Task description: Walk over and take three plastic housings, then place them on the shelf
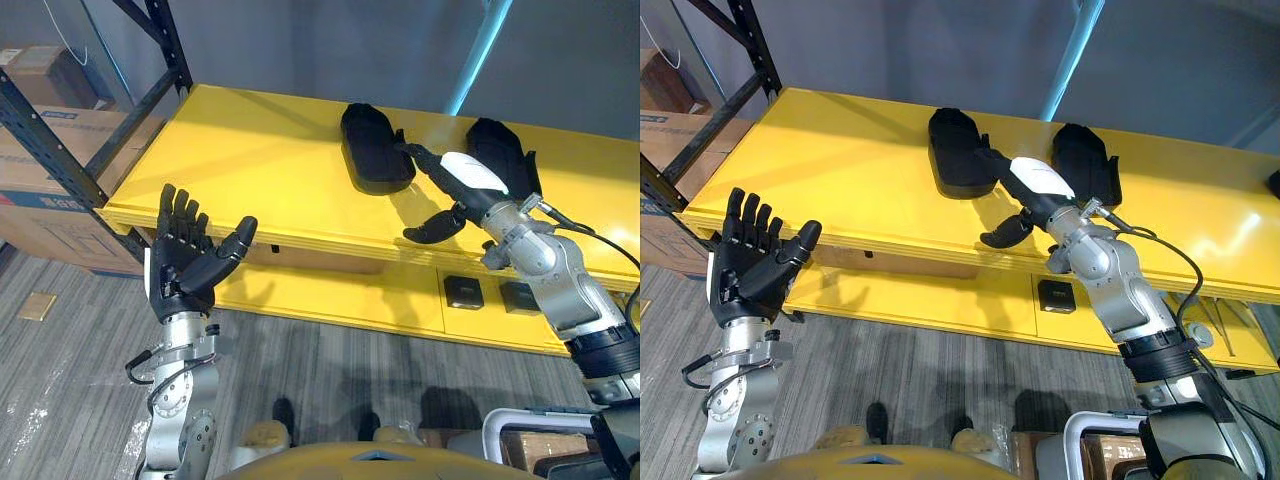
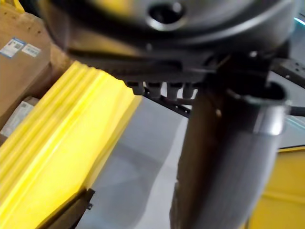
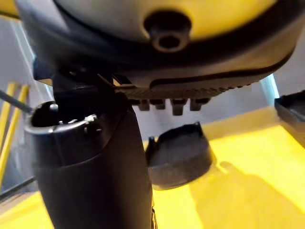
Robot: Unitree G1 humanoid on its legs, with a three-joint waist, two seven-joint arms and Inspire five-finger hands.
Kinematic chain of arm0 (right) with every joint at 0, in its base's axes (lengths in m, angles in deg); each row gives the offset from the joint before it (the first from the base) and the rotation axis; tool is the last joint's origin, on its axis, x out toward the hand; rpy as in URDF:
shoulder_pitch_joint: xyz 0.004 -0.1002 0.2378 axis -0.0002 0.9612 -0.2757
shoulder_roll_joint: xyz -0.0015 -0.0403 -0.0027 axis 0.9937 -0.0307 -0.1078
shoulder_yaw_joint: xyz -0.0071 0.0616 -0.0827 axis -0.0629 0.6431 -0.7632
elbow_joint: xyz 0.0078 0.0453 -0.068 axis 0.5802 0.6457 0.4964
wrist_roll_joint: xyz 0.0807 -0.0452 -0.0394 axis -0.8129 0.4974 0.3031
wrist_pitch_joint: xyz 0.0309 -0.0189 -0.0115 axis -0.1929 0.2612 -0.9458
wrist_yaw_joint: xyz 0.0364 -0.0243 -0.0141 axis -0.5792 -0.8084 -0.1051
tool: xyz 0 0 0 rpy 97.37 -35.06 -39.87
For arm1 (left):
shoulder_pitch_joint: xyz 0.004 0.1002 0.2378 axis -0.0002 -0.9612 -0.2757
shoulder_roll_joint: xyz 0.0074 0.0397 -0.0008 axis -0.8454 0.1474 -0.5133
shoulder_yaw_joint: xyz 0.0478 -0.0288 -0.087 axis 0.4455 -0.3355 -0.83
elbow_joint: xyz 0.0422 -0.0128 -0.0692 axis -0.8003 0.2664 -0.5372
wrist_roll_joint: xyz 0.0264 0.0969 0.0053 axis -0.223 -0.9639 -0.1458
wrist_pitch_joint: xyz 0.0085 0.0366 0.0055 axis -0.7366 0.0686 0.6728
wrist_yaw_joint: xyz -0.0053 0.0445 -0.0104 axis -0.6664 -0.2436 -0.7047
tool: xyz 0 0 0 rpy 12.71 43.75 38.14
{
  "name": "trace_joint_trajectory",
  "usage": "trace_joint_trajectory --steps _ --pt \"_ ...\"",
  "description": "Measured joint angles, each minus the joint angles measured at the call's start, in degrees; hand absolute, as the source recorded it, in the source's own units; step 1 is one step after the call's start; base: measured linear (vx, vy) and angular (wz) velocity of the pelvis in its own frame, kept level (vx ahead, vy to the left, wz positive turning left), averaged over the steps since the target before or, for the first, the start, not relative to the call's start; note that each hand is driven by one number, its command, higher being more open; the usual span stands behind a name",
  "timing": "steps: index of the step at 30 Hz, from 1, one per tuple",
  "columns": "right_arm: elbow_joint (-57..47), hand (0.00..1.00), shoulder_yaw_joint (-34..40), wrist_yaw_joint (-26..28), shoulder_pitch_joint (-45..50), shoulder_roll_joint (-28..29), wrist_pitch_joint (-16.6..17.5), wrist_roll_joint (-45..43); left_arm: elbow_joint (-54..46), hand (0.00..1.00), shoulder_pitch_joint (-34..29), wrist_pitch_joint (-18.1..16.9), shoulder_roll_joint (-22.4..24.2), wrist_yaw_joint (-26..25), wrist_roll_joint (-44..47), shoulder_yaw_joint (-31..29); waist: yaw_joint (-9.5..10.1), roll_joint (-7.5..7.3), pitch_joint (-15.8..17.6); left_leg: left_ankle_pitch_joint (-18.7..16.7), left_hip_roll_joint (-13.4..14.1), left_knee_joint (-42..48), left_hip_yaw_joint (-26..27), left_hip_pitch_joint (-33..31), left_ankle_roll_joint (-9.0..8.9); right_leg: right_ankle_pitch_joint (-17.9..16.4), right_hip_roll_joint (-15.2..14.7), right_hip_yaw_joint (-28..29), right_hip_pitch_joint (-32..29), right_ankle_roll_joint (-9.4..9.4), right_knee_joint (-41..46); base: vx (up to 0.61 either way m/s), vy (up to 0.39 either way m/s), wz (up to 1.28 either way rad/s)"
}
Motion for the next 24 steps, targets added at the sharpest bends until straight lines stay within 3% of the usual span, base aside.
trace_joint_trajectory --steps 10,19,24 --pt "9.2 1.0 -2.47 -0.65 -4.4 2.07 -1.58 2.04 0.0 1.0 0.63 2.3 0.25 0.35 -0.01 0.3 1.25 0.53 -1.17 0.52 -0.09 -0.02 -1.22 -0.13 0.0 0.0 -0.01 -0.92 0.4 -0.01 -0.16 0.0 0.005 0.04" --pt "11.77 1.0 -4.55 -2.54 -5.94 6.16 -1.78 1.99 0.01 1.0 0.7 2.3 0.84 0.73 -0.01 0.25 1.42 0.74 -1.28 1.01 -0.19 -0.01 -1.96 -0.95 0.06 0.02 -0.06 -1.91 0.14 -0.02 -0.17 0.0 0.012 0.06" --pt "13.32 1.0 -4.99 -4.29 -7.79 7.53 -3.2 1.69 0.01 1.0 1.3 2.29 1.07 0.83 -0.01 0.3 2.54 0.85 -1.32 1.06 -0.2 0.13 -2.16 -0.95 0.07 0.05 -0.07 -1.96 0.14 0.0 -0.07 0.0 0.0 0.0"
